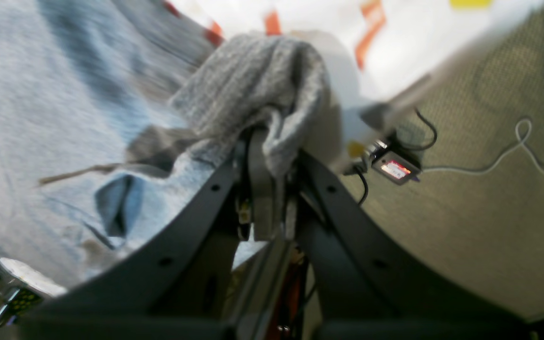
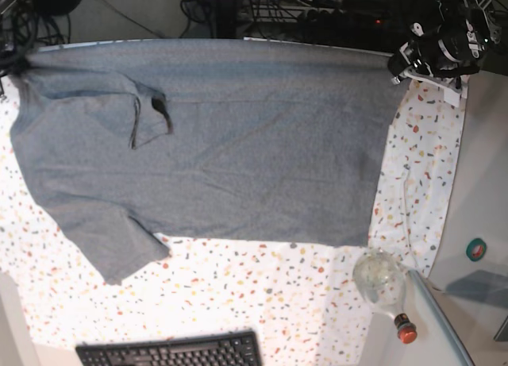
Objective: Layout the t-shirt on the table in an organized manner, then fold the t-shirt properly
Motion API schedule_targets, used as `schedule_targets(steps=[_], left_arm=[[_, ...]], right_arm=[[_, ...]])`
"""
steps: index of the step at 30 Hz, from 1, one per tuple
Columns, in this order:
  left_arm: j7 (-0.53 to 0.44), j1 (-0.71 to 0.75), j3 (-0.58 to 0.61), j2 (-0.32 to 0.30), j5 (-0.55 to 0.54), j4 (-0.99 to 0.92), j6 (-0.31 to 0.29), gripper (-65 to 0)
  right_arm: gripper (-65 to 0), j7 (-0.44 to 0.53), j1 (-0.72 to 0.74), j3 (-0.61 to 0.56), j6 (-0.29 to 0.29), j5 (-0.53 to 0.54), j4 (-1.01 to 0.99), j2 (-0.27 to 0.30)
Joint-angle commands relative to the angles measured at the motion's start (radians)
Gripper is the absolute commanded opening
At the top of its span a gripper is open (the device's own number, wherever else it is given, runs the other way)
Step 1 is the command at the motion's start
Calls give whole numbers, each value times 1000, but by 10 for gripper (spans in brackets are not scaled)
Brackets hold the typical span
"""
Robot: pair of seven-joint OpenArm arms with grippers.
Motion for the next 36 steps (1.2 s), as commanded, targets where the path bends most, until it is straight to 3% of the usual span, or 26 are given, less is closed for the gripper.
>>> schedule_targets(steps=[1, 15, 17, 19, 20, 22, 24, 32, 34, 36], left_arm=[[-14, 16, -9, -17, 1, 20, 7, -650], [-13, 59, -18, -15, 3, 18, 10, -650], [-13, 64, -20, -15, 3, 18, 10, -650], [-13, 67, -21, -15, 3, 18, 10, -505], [-13, 73, -29, -15, 3, 18, 10, -426], [-13, 74, -72, -11, 3, 18, 10, -303], [-13, 74, -115, -11, 3, 18, 10, -230], [-13, 67, -245, -15, -2, 21, 10, -216], [-13, 48, -270, -17, 0, 43, 8, -219], [-11, 39, -276, -17, 0, 64, 8, -240]], right_arm=[[-650, 15, 4, 7, 1, 8, 23, 29], [-642, 4, -8, 9, -1, 11, 24, 29], [-515, 4, -17, 9, 4, 14, 35, 29], [-417, 4, -28, 9, 6, 16, 76, 24], [-398, 6, -40, 9, 6, 16, 99, 12], [-399, 10, -55, 38, 7, 16, 181, -13], [-393, 4, -57, 82, 7, 14, 259, -48], [-393, -28, -81, 104, 9, 14, 337, -63], [-393, 15, -66, 98, 16, 14, 337, -59], [-392, 96, -25, 89, 65, 8, 328, -39]])
